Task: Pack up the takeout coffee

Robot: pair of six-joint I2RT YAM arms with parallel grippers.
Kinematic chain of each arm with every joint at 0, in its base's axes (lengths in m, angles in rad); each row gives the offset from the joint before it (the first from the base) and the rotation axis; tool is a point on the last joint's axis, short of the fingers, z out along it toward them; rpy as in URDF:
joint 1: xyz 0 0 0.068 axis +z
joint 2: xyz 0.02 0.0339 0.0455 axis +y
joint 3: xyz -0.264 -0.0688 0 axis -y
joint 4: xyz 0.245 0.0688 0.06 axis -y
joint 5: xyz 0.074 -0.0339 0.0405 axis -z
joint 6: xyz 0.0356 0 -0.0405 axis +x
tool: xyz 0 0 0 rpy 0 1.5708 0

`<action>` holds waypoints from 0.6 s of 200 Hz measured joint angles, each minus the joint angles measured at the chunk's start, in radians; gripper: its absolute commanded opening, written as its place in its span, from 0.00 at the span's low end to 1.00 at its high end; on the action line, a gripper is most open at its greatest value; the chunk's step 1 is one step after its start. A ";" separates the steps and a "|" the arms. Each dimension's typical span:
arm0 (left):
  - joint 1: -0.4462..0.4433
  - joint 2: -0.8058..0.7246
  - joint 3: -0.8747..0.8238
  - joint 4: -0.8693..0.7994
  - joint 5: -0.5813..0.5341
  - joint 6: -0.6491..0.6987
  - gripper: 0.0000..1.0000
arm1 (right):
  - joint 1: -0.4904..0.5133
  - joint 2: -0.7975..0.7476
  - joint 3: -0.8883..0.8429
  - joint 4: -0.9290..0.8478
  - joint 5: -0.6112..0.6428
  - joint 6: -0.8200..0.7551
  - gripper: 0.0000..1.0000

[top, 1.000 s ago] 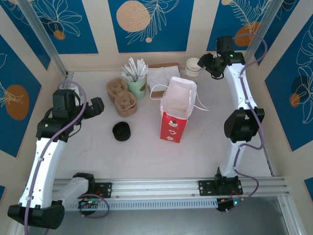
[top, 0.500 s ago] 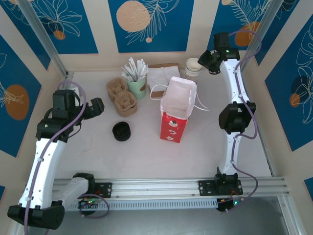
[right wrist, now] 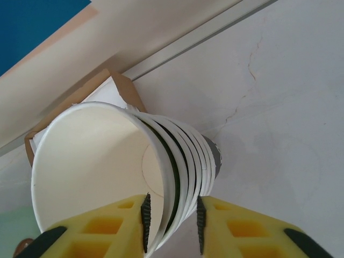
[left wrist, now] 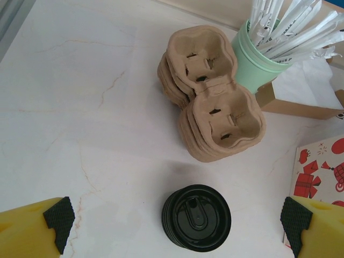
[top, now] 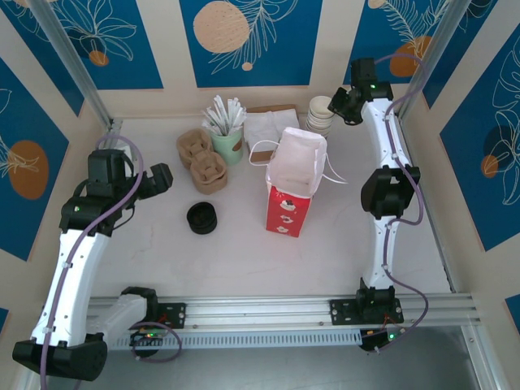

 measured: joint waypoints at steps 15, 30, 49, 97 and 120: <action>0.000 0.000 0.000 0.000 -0.001 0.000 1.00 | 0.000 0.004 0.003 0.000 0.000 -0.004 0.24; 0.000 0.000 0.002 -0.001 -0.004 0.000 1.00 | 0.000 0.008 0.005 0.001 0.000 -0.005 0.21; 0.000 0.000 0.005 -0.002 -0.007 0.000 1.00 | 0.000 0.015 0.013 0.000 0.000 -0.009 0.16; 0.000 0.000 0.018 -0.009 -0.015 0.000 1.00 | 0.000 0.026 0.038 -0.002 0.000 -0.013 0.05; 0.000 -0.001 0.018 -0.022 -0.019 0.000 1.00 | 0.000 0.026 0.057 -0.014 -0.001 -0.018 0.02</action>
